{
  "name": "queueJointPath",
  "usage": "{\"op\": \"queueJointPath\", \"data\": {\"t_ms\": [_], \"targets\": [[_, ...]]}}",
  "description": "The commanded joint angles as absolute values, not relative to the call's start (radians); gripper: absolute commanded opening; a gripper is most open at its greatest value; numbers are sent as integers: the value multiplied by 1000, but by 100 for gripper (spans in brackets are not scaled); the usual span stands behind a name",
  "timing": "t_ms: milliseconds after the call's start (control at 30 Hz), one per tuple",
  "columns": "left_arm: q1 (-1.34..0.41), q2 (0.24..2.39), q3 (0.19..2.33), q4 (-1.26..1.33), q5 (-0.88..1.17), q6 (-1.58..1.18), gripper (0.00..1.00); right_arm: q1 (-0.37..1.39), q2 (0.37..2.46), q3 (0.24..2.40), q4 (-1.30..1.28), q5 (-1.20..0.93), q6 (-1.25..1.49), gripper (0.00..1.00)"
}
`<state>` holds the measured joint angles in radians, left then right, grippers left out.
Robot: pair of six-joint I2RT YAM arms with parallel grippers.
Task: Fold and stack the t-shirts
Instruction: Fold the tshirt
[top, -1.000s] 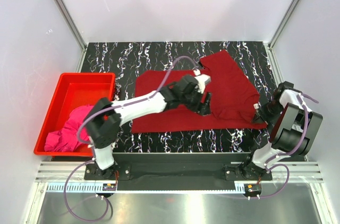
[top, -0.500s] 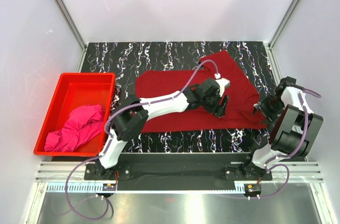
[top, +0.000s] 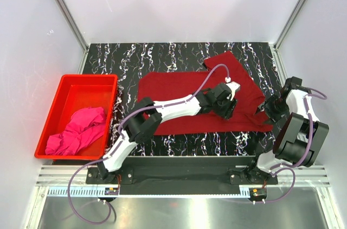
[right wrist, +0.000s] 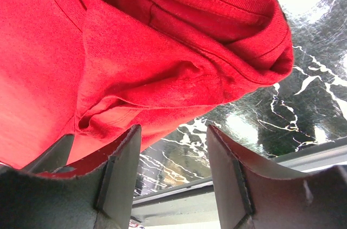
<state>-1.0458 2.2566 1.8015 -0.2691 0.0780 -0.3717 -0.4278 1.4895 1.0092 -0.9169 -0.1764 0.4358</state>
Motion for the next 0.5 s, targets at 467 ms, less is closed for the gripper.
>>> {"op": "queueJointPath", "data": {"t_ms": [467], "targets": [[-1055, 2330, 1914, -268, 90, -368, 43, -423, 1496, 986, -923, -167, 497, 58]]}}
